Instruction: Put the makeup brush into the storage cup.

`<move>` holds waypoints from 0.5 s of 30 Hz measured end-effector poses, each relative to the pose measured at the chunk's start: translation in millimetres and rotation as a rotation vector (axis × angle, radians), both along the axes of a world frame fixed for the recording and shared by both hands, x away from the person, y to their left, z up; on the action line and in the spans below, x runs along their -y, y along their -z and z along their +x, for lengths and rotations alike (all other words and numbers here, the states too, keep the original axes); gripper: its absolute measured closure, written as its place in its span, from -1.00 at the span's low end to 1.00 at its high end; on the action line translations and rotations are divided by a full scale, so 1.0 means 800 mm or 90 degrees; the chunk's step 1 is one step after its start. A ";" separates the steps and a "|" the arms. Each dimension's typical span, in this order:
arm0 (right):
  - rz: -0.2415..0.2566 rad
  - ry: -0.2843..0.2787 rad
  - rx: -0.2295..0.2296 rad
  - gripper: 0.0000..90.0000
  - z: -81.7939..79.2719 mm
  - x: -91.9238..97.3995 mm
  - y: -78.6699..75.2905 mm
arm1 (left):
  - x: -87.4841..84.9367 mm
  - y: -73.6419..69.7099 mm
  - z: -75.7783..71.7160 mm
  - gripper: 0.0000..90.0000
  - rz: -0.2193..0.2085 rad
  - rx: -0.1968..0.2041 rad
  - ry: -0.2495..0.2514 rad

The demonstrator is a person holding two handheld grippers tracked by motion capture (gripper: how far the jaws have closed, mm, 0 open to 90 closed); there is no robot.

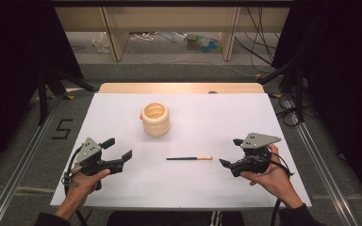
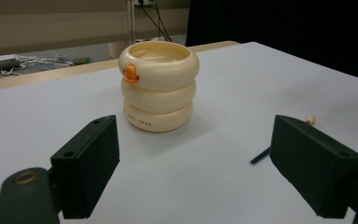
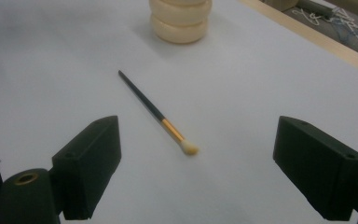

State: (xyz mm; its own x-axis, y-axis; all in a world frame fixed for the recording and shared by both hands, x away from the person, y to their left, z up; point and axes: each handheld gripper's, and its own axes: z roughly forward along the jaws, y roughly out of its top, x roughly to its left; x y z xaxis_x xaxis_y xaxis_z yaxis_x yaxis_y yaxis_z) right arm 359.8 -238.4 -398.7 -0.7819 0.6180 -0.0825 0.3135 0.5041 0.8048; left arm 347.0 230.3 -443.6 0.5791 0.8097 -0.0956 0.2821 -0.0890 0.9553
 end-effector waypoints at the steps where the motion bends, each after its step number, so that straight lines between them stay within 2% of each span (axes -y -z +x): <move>1: -0.014 -0.003 -0.010 -0.65 0.005 -0.002 -0.001 | 0.000 0.000 0.000 -0.66 0.002 0.001 0.002; 4: -0.023 -0.007 -0.017 -0.64 0.009 -0.005 -0.002 | 0.000 0.000 0.000 -0.66 0.000 0.000 0.000; 9: -0.070 -0.039 -0.025 -0.63 0.025 -0.025 -0.004 | 0.000 0.000 0.001 -0.66 0.003 -0.002 0.002; 10: -0.070 -0.039 -0.025 -0.63 0.025 -0.025 -0.004 | 0.000 0.000 0.001 -0.66 0.003 -0.002 0.002; 11: -0.089 -0.052 -0.026 -0.63 0.031 -0.033 -0.003 | 0.000 0.000 0.001 -0.66 0.003 -0.004 0.001; 12: -0.089 -0.052 -0.026 -0.63 0.031 -0.033 -0.003 | 0.000 0.000 0.001 -0.66 0.003 -0.004 0.001; 13: -0.113 -0.067 -0.037 -0.63 0.037 -0.041 -0.004 | 0.000 0.000 0.001 -0.66 0.006 -0.004 0.002; 14: -0.113 -0.067 -0.037 -0.63 0.037 -0.041 -0.004 | 0.000 0.000 0.001 -0.66 0.006 -0.004 0.002; 15: -0.132 -0.071 -0.039 -0.62 0.042 -0.051 -0.003 | 0.001 0.000 0.001 -0.66 0.002 -0.005 0.002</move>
State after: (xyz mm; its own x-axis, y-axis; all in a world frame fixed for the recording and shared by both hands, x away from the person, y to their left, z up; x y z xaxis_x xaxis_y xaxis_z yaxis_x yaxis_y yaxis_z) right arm 393.5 -197.9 -396.2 -0.8519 0.5024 -0.1482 0.2922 0.6906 0.6616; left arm 347.4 229.7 -444.0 0.5812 0.8078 -0.0977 0.2893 -0.0929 0.9527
